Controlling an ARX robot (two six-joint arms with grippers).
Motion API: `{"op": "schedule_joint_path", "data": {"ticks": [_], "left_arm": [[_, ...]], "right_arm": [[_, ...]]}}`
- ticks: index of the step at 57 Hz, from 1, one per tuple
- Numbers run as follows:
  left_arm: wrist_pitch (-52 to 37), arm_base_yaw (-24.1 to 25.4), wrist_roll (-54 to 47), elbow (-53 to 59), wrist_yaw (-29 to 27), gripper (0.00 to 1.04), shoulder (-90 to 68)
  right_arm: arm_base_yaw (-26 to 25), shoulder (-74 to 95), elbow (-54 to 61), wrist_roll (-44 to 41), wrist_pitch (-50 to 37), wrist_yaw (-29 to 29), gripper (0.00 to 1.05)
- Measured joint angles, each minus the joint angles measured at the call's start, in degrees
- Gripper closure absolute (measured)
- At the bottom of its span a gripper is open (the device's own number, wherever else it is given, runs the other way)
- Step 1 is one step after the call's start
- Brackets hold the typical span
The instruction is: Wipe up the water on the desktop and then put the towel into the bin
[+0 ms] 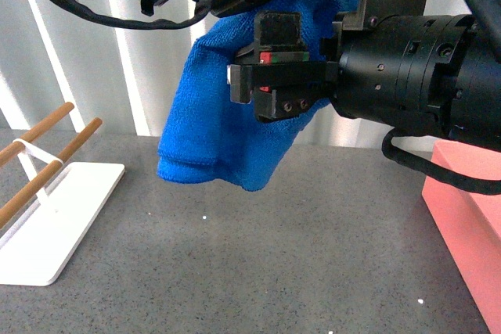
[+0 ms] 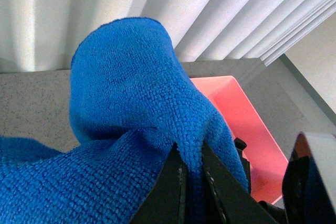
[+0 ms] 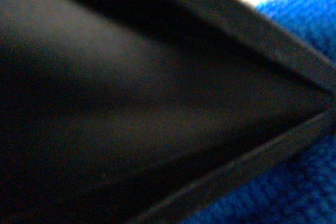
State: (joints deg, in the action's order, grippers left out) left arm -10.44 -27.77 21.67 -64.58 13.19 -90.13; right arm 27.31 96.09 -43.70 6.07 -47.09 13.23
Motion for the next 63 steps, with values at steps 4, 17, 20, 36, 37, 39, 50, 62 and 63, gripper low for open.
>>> {"op": "schedule_joint_path", "data": {"ticks": [4, 17, 20, 36, 37, 39, 50, 62, 63], "left_arm": [[0.0, 0.0, 0.0, 0.0, 0.1, 1.01, 0.0], [0.0, 0.0, 0.1, 0.0, 0.2, 0.76, 0.0], [0.0, 0.0, 0.1, 0.0, 0.1, 0.69, 0.0], [0.0, 0.1, -0.2, 0.2, -0.8, 0.31, -0.2], [0.0, 0.1, -0.2, 0.2, -1.0, 0.28, -0.2], [0.0, 0.2, -0.2, 0.3, -1.0, 0.24, -0.2], [0.0, 0.3, -0.1, 0.3, -0.6, 0.06, -0.3], [0.0, 0.2, -0.1, 0.3, -0.2, 0.07, -0.3], [0.0, 0.2, -0.1, 0.3, -0.2, 0.07, -0.3]], "right_arm": [[-0.2, -0.3, 0.2, 0.0, -0.8, -0.3, 0.7], [-1.4, -1.1, 1.9, 0.0, -2.0, -0.2, 0.98], [-1.6, -1.6, 2.5, 0.0, -1.7, -0.1, 0.99], [-2.4, -2.4, 4.7, 0.9, -2.3, -0.3, 0.99], [-2.4, -2.4, 4.7, 0.9, -2.3, -0.3, 0.99], [-2.6, -2.4, 4.8, 0.9, -2.3, -0.3, 0.99], [-3.1, -2.3, 5.4, 0.8, -2.3, -0.4, 0.99], [-3.3, -2.3, 5.5, 0.8, -2.0, -0.1, 0.99], [-3.3, -2.3, 5.5, 0.8, -2.0, -0.1, 0.99]]}}
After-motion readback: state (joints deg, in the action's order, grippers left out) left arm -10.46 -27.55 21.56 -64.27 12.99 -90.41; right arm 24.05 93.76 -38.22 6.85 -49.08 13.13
